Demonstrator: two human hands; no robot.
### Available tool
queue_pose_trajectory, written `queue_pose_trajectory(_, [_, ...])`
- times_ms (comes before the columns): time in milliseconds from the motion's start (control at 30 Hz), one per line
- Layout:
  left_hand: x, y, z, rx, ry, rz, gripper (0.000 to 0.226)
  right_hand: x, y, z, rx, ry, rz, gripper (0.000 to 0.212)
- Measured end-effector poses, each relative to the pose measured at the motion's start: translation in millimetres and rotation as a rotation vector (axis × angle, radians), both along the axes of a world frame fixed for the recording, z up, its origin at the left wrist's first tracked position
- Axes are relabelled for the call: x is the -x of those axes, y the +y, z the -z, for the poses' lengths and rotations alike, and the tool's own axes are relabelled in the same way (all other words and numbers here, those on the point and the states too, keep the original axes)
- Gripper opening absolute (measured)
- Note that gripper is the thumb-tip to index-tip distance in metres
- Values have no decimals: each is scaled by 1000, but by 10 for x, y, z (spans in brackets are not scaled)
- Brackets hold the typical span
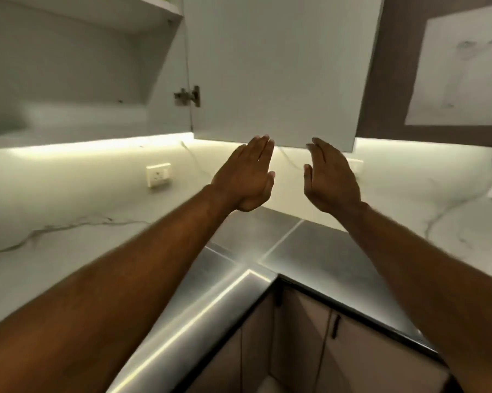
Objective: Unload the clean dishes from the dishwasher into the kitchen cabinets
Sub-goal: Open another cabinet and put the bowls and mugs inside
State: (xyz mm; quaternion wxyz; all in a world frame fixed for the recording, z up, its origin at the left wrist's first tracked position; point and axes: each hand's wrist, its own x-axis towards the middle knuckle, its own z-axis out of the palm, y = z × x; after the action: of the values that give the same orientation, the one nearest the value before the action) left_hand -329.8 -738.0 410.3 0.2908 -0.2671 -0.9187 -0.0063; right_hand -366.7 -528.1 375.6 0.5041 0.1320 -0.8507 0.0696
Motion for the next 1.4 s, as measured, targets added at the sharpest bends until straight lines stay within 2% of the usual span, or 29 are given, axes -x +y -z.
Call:
queue_pose_trajectory(133, [-111, 744, 667, -19, -120, 126, 73, -430, 689, 810, 19, -104, 103, 46])
queue_pose_trajectory(400, [-489, 2152, 1959, -69, -519, 237, 66, -1584, 2152, 2190, 198, -402, 342, 47])
queue_pose_trajectory(633, [-1080, 3279, 2881, -27, -754, 371, 62, -2742, 3183, 3207, 410, -639, 607, 47])
queue_pose_trajectory(800, [-1572, 3905, 3493, 68, -912, 507, 63, -3522, 3553, 3866, 570, -781, 737, 47])
queue_pose_trajectory(967, [-1972, 4452, 3968, 177, -1017, 557, 64, -4137, 3744, 4314, 700, -892, 873, 47])
queue_pose_trajectory(1200, [-2238, 5125, 4340, 379, -1059, 671, 64, -4590, 3862, 4702, 884, -973, 1037, 49])
queue_pose_trajectory(1400, [-2305, 5700, 4605, 512, -1112, 797, 63, -4738, 4057, 4910, 1040, -951, 1178, 51])
